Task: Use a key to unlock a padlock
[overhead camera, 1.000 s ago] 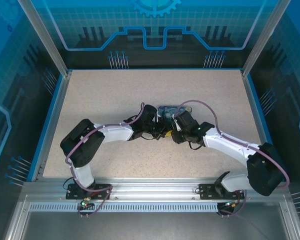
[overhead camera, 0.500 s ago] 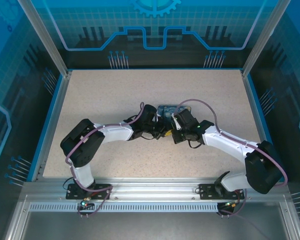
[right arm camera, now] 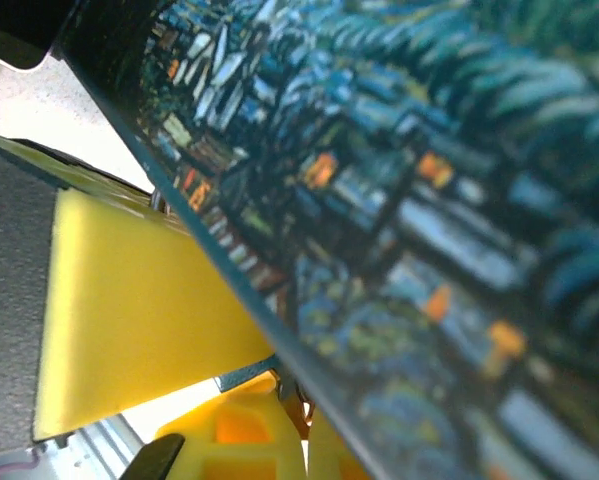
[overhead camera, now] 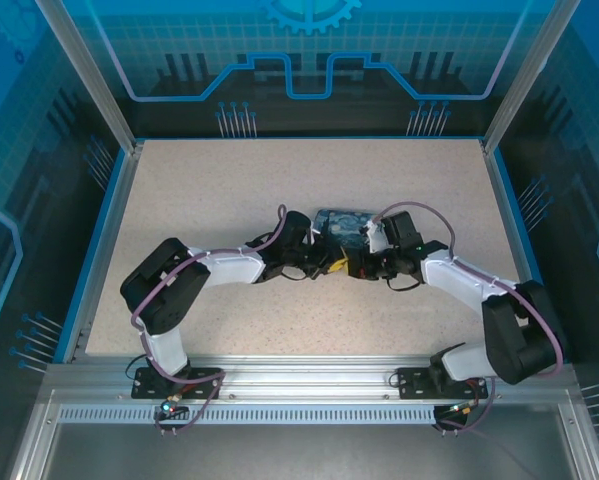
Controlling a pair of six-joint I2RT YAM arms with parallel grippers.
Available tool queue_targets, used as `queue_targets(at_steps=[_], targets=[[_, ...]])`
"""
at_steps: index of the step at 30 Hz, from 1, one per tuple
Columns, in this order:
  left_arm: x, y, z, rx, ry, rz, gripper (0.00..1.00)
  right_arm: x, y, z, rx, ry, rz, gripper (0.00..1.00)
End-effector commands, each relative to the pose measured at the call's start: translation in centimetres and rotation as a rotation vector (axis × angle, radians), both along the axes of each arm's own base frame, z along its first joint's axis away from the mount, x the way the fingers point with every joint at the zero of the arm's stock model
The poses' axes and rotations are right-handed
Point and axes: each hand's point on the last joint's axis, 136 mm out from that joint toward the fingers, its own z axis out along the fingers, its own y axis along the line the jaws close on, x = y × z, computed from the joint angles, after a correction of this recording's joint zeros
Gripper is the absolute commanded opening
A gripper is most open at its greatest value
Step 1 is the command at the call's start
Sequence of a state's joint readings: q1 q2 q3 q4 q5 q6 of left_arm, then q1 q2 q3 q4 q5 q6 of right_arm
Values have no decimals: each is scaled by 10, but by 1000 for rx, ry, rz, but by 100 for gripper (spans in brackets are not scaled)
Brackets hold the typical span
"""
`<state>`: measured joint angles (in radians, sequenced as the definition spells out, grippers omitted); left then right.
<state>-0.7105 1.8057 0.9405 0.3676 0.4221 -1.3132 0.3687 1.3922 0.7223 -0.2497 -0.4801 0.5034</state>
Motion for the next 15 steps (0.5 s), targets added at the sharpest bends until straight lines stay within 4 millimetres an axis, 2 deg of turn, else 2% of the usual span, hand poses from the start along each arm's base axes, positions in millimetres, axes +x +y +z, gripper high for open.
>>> queue_targets(at_steps=[1,2,3,5,10,15], targets=[[-19,-4,-13,-2,36,-64,0,12,18,31,175,-31,19,20],[-19,-4,-14,-1,35,-63,0,12,14,31,164,-28,9,34],[-19,-3,-16,3,36,-61,0,12,10,31,146,-33,-2,43],[-19,-1,-20,11,37,-55,0,9,1,31,123,-37,-25,53],[-21,4,-32,50,35,-59,0,3,-20,31,113,-36,-107,63],[-26,9,-44,95,24,-64,0,1,-23,29,135,-27,-168,67]])
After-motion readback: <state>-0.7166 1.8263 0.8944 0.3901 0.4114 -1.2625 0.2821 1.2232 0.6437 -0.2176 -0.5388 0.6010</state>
